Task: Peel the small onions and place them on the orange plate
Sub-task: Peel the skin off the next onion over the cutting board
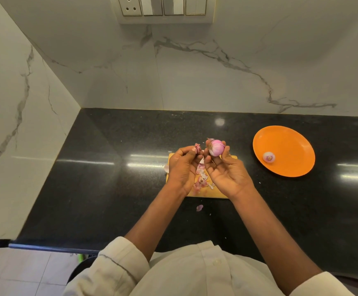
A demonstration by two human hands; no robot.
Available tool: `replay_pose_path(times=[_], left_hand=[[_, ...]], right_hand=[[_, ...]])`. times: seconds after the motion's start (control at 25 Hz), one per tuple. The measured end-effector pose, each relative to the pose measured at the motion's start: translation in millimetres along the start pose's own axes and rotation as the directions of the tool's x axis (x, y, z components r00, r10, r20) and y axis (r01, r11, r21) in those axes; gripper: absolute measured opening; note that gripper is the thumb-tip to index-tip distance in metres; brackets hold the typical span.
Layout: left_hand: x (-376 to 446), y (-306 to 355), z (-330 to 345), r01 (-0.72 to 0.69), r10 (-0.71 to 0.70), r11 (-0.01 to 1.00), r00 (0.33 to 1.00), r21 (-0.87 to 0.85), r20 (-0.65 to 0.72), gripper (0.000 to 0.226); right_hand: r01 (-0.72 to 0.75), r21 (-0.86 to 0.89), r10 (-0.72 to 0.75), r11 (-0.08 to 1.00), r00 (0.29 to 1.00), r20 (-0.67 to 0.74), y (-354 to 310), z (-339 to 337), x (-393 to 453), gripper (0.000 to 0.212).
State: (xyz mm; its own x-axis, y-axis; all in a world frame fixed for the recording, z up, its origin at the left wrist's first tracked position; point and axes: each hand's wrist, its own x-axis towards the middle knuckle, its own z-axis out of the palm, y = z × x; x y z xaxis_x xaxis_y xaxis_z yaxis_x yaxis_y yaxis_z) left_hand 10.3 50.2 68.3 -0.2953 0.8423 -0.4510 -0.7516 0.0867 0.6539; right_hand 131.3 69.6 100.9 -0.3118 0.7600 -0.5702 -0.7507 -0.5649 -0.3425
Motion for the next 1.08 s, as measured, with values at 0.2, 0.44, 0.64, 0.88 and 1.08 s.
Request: replay_pose_path(times=[0.2,0.44,0.64,0.88,1.08], left_hand=[[7,0,-19,-0.197,0.221,0.790,0.975,0.581,0.030,0.004],[0,-1,-23,-0.363,0.327,0.459,0.918,0.811,0.226,0.022],[-9,6,-6,-0.518,0.273,0.499,0.855,0.694,0.441,0.033],[-10,11,-5,-0.697,0.417,0.187,0.694,0.692,0.587,0.020],[-10,13,5,-0.666,0.435,-0.091,0.643,0.741,0.631,0.014]], right_hand=[[0.106,-0.207,-0.106,0.973,0.994,0.011,-6,-4,-1,0.016],[0.216,-0.485,-0.250,0.848,0.968,-0.005,-9,-6,-7,0.024],[0.271,-0.550,-0.276,0.790,0.958,0.074,-11,-5,-14,0.029],[0.278,-0.591,-0.256,0.757,0.959,0.123,-13,-5,-14,0.029],[0.308,-0.620,-0.294,0.722,0.947,0.128,-7,-1,-17,0.025]])
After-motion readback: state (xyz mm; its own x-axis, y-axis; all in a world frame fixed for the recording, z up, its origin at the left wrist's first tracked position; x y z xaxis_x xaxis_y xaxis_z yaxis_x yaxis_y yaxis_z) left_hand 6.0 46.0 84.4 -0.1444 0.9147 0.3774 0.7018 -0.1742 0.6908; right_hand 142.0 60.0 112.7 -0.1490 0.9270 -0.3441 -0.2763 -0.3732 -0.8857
